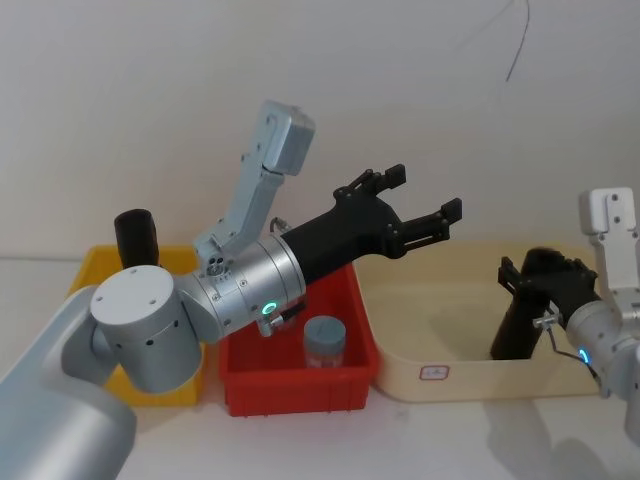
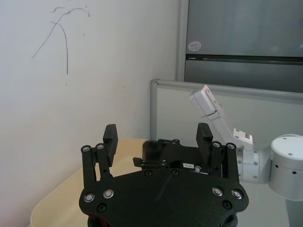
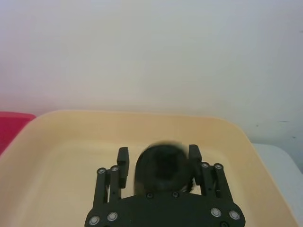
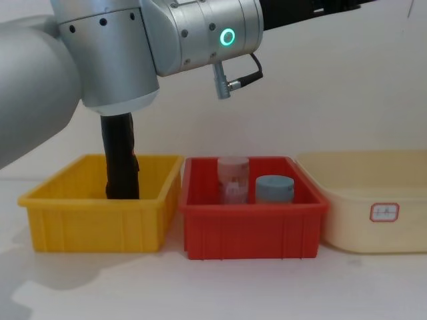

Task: Pick up the garbage bag with the one hand and transfer it to the other hand.

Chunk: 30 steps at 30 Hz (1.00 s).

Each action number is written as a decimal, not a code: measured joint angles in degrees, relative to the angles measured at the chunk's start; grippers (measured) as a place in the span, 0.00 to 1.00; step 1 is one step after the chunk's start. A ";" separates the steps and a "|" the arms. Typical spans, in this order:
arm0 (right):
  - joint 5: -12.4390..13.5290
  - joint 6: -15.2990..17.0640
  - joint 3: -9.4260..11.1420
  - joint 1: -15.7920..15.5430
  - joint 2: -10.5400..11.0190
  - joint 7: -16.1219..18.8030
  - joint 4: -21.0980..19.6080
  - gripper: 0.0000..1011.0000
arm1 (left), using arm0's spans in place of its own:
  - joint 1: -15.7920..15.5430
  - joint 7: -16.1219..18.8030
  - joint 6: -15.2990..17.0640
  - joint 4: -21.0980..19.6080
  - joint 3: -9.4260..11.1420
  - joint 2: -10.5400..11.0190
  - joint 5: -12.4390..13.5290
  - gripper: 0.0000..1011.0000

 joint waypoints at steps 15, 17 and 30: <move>-3.66 0.44 -1.79 1.62 1.33 -0.40 -1.83 0.99 | 2.09 2.95 -0.88 -3.44 -1.39 1.65 0.21 0.99; -3.99 0.13 -2.09 1.57 1.41 -0.37 -2.54 0.99 | 2.83 3.88 -1.14 -4.66 -1.96 2.22 0.38 0.99; -6.45 -3.02 -5.92 0.44 1.66 1.91 -9.40 0.99 | 8.07 10.58 -2.05 -11.96 -6.03 6.39 1.42 0.99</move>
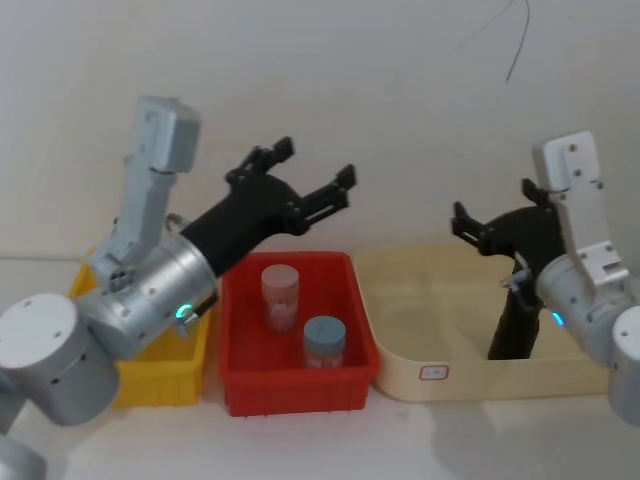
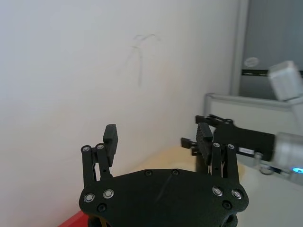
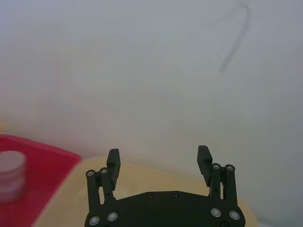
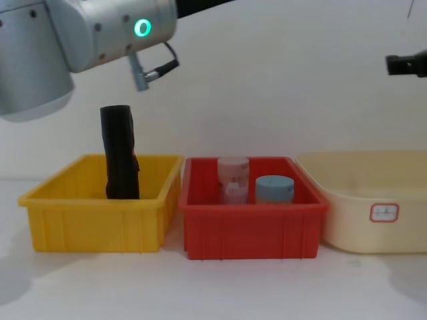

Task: Pick up the garbage bag with the one hand and transfer it to the other hand.

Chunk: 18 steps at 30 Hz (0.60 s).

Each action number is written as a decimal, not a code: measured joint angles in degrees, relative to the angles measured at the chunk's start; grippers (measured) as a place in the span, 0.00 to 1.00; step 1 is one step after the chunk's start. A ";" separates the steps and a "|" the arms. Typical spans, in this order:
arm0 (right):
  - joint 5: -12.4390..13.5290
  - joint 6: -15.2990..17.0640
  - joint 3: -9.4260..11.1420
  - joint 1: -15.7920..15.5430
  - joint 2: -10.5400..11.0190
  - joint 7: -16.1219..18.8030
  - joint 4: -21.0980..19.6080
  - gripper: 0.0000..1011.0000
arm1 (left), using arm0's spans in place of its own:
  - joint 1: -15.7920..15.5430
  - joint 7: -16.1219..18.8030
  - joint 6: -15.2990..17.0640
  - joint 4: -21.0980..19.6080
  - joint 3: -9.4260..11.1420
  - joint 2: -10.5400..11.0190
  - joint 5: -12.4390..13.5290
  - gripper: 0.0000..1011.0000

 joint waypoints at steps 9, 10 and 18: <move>-1.97 -1.74 -4.36 -1.29 0.07 2.73 -3.95 0.99 | 2.47 2.85 -0.01 -2.90 -1.60 2.22 0.32 0.99; -2.08 -1.85 -4.85 -1.46 0.05 2.96 -4.31 0.99 | 2.80 3.21 0.02 -3.26 -1.76 2.53 0.37 0.99; -2.44 -1.76 -8.11 -3.33 -0.31 6.08 -6.55 0.99 | 3.86 4.81 0.34 -4.40 -2.10 3.70 0.69 0.99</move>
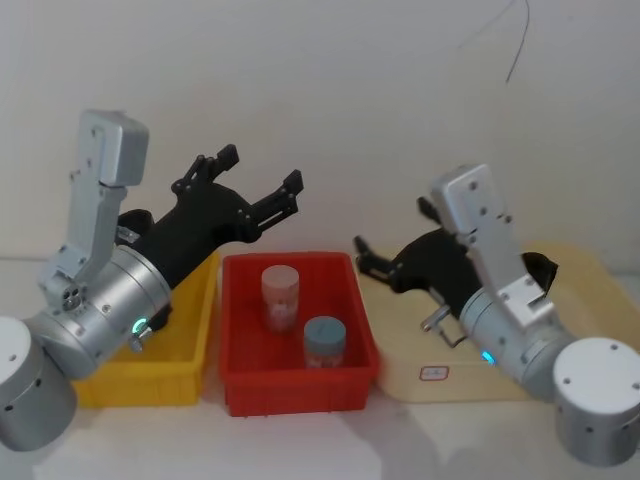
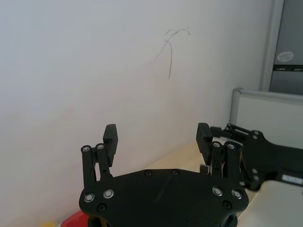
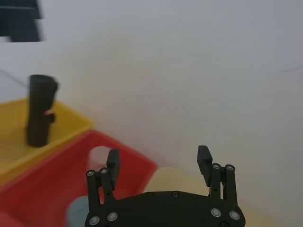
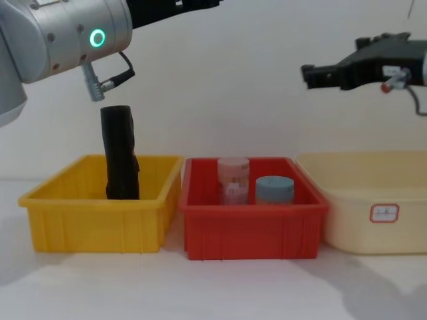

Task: Pick up the garbage bag with the one hand and transfer it to the other hand.

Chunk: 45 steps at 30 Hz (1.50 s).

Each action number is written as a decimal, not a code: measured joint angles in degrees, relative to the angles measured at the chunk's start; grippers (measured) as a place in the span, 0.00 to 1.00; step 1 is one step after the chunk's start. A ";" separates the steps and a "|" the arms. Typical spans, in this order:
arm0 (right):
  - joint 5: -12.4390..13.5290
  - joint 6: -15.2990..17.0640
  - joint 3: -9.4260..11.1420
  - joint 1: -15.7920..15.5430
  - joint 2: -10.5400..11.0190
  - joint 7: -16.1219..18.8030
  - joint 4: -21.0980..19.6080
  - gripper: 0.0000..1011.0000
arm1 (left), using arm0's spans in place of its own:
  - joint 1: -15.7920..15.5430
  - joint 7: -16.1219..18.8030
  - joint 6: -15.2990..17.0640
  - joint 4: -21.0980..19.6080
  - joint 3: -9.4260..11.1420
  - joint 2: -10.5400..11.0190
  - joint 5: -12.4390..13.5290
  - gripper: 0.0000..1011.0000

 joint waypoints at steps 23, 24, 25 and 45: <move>6.20 3.40 -2.38 -6.47 -1.77 6.48 -2.12 0.99 | 1.18 2.25 1.03 -0.46 -0.11 1.17 1.31 0.99; 6.41 3.46 -2.34 -6.52 -1.87 6.59 -1.99 0.99 | 1.19 2.27 1.05 -0.46 -0.12 1.18 1.32 0.99; 6.57 3.49 -2.31 -6.54 -1.91 6.66 -1.82 0.99 | 1.20 2.30 1.06 -0.47 -0.11 1.19 1.34 0.99; 9.05 4.20 -2.24 -2.63 -3.51 7.43 7.00 0.99 | 1.35 2.59 1.19 -0.48 -0.11 1.31 1.52 0.99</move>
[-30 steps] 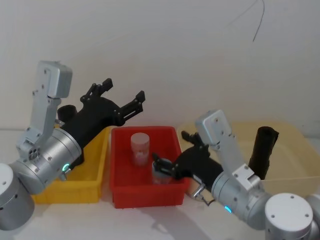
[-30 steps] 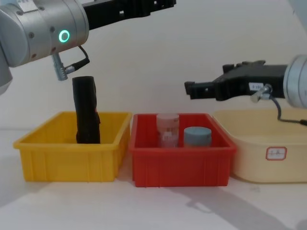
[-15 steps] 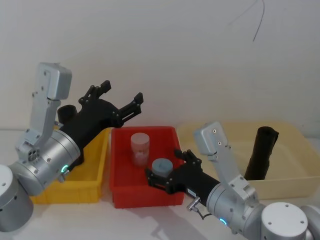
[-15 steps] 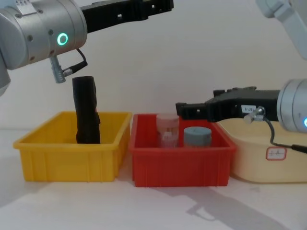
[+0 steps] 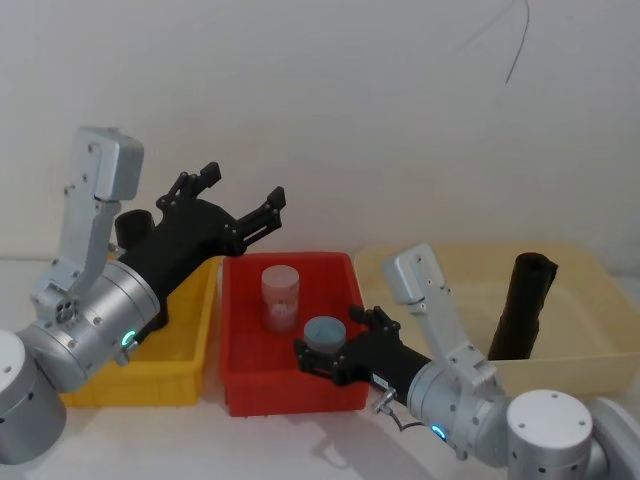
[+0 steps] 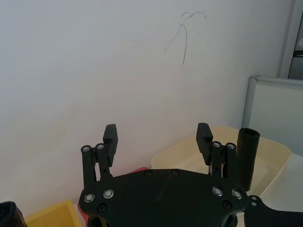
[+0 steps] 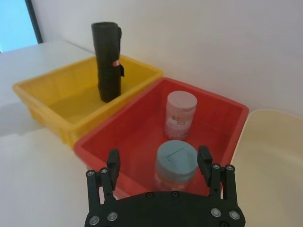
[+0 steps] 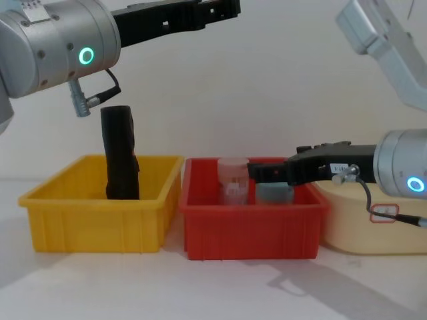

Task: Pick up the garbage bag with the one hand and transfer it to the other hand.

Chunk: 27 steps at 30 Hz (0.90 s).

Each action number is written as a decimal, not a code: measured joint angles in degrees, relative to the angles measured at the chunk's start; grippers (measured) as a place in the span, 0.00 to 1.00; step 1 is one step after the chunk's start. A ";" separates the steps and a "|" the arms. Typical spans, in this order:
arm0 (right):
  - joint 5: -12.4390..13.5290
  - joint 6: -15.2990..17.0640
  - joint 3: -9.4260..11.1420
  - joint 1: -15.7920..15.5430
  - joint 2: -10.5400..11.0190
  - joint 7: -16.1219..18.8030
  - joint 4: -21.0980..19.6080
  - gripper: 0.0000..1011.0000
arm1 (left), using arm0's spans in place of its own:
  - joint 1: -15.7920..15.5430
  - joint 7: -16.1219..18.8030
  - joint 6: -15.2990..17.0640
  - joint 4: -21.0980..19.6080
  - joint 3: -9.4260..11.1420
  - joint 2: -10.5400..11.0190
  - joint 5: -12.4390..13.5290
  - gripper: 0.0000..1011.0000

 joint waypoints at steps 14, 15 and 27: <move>-1.09 -0.45 -0.71 4.99 -0.71 -0.87 8.11 0.99 | 0.04 0.06 0.02 0.01 0.00 0.03 0.04 0.99; -1.14 -0.47 -0.72 5.15 -0.74 -0.90 8.38 0.99 | 0.04 0.06 0.02 0.01 0.00 0.02 0.04 0.99; -1.68 -0.48 -0.95 7.06 -1.31 -1.03 11.60 0.99 | 0.04 0.06 0.02 0.01 0.00 0.02 0.03 0.99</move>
